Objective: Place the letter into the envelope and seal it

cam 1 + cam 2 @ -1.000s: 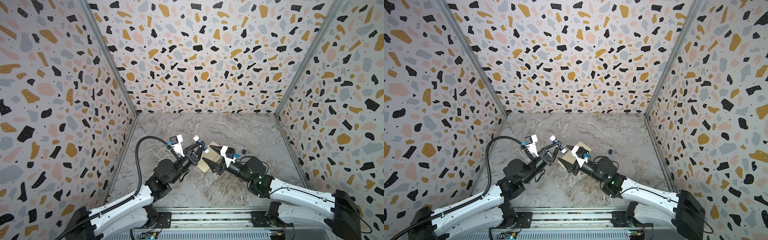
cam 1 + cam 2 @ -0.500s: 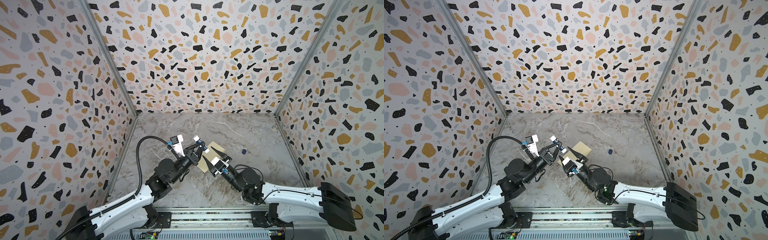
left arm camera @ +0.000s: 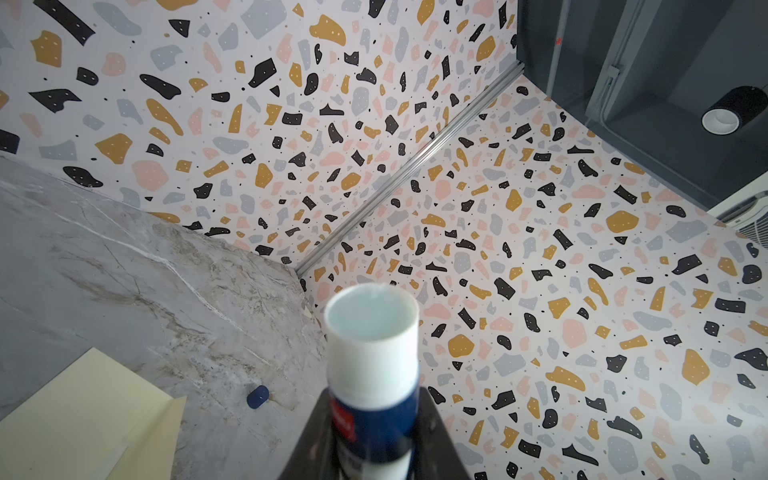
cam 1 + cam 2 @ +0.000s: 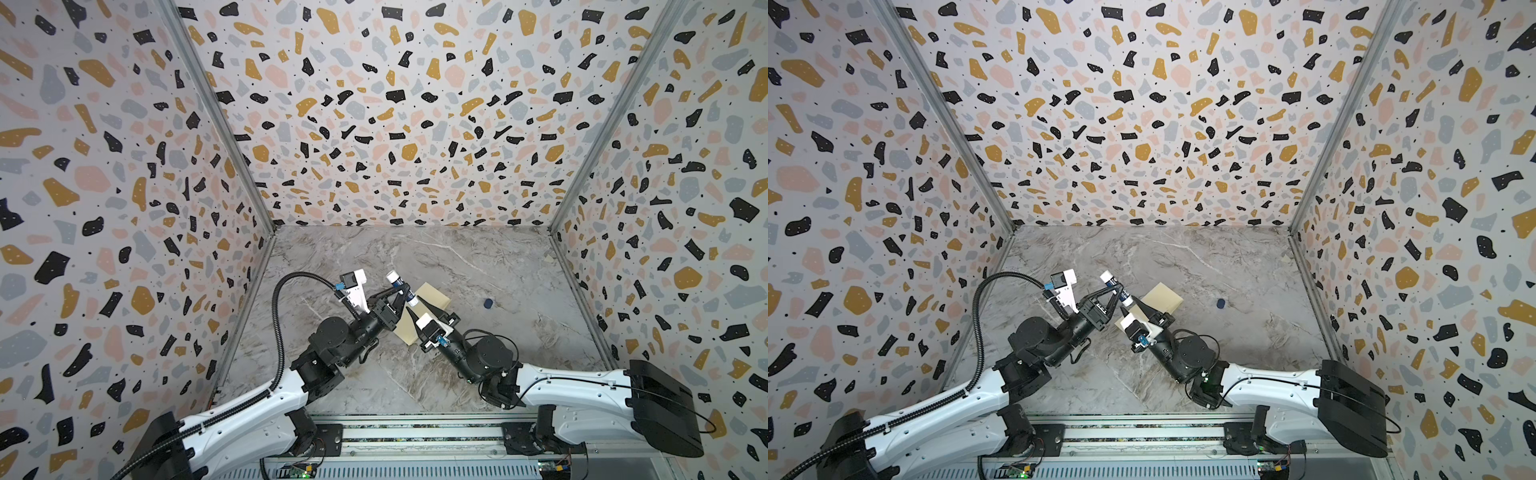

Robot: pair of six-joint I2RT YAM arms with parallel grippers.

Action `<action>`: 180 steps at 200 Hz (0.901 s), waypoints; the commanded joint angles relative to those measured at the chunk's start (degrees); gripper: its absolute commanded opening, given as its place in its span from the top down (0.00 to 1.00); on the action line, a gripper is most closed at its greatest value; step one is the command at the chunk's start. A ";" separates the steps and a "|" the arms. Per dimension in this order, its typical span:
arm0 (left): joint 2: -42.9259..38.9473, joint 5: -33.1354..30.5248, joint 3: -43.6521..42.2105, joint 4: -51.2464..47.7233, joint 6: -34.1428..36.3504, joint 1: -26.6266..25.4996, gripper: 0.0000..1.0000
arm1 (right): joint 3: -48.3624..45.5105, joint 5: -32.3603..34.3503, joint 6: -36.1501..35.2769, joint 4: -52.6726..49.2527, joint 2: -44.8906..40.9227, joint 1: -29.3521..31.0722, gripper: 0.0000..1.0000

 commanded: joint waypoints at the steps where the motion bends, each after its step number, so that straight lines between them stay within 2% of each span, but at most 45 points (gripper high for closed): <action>1: -0.24 -0.40 1.12 2.78 -0.19 -0.13 1.00 | 2.49 0.60 0.69 2.12 -0.28 0.24 0.66; 42: -0.25 -0.31 0.90 3.04 -0.37 -0.13 1.00 | 2.84 0.41 1.20 2.01 -0.01 0.26 0.71; 70: -0.20 -0.13 0.81 2.96 -0.32 -0.06 1.00 | 3.01 -0.27 2.64 1.78 -0.36 0.23 0.79; 99: -0.20 0.43 0.68 3.28 0.29 -0.07 1.00 | 3.37 -4.44 6.90 -1.64 -2.42 -0.61 0.83; 114: -0.15 1.07 0.72 3.62 0.94 -0.07 1.00 | 4.04 -11.82 13.24 -6.97 -4.85 -3.24 0.83; 132: 0.00 2.14 0.81 4.09 3.18 -0.09 1.00 | 4.19 -23.87 23.52 -11.38 -7.85 -8.92 0.83; 159: 0.11 3.96 0.54 5.88 4.89 -0.07 1.00 | 3.87 -44.61 39.29 -11.94 -10.39 -18.85 0.82; 180: 0.20 5.40 0.54 7.08 6.01 -0.07 1.00 | 5.74 -56.34 47.93 -13.79 -9.43 -23.88 0.81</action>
